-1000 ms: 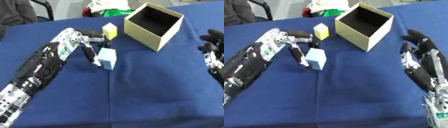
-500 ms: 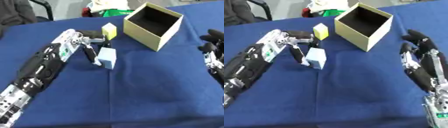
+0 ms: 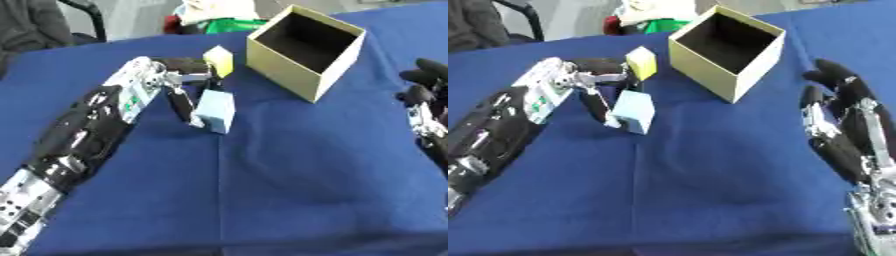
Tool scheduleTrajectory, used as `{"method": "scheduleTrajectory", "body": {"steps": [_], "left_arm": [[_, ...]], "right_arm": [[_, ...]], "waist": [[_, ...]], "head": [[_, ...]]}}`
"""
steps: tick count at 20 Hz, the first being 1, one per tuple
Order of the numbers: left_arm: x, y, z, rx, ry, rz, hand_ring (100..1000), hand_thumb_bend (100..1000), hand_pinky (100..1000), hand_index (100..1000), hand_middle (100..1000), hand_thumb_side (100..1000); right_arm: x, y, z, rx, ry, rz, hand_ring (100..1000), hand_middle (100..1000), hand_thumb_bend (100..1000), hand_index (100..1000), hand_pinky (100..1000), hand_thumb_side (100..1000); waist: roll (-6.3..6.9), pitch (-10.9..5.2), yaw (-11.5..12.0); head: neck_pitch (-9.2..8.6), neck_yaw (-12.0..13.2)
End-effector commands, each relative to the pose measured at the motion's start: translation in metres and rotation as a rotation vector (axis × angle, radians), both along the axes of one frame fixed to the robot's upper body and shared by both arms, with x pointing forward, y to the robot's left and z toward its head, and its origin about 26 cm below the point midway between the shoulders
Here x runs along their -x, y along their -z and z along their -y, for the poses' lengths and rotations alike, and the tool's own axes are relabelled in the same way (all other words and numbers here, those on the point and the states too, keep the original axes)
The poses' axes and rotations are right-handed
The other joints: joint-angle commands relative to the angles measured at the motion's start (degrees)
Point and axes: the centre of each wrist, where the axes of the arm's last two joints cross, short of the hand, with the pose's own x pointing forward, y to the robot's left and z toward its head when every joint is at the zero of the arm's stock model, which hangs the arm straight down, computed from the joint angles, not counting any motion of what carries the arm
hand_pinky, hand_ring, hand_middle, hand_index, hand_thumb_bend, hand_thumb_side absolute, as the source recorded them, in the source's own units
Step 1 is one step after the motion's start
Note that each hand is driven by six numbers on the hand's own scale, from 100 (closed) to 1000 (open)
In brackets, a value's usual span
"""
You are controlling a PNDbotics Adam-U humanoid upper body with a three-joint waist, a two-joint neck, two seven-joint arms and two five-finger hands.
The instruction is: Pick up objects on the table and place them in the box.
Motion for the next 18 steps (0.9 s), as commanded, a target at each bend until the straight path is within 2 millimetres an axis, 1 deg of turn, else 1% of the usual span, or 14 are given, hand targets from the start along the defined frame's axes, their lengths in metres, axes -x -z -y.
{"method": "scheduleTrajectory", "body": {"steps": [1, 5, 10, 13, 18], "left_arm": [[-0.001, -0.034, -0.008, -0.003, -0.010, 0.083, 447, 395, 631, 585, 394, 199], [-0.002, -0.059, -0.003, 0.010, -0.007, 0.154, 451, 400, 642, 588, 396, 202], [-0.003, -0.090, 0.013, 0.042, -0.006, 0.265, 463, 401, 655, 592, 398, 202], [-0.005, -0.101, 0.025, 0.069, -0.011, 0.317, 466, 403, 659, 593, 399, 204], [-0.012, -0.109, 0.046, 0.125, -0.046, 0.371, 477, 403, 666, 604, 417, 202]], "right_arm": [[0.000, -0.005, 0.002, 0.009, -0.003, 0.017, 883, 733, 100, 881, 750, 505], [0.000, -0.005, 0.001, 0.011, -0.010, 0.014, 883, 733, 100, 881, 750, 505], [0.000, -0.004, -0.001, 0.017, -0.026, 0.011, 883, 729, 100, 881, 750, 505], [0.000, -0.005, -0.004, 0.023, -0.049, 0.009, 883, 728, 100, 880, 750, 506], [0.000, -0.006, -0.013, 0.039, -0.114, 0.004, 883, 727, 100, 881, 749, 507]], "waist": [[-0.20, -1.14, -0.06], [-0.06, -1.31, -0.42], [0.10, -1.38, -1.33], [0.28, -1.36, -2.14], [0.53, -1.04, -4.36]], "head": [[0.30, -0.01], [0.30, -0.04], [0.30, 0.15], [0.30, 0.39], [-0.01, 1.46]]}}
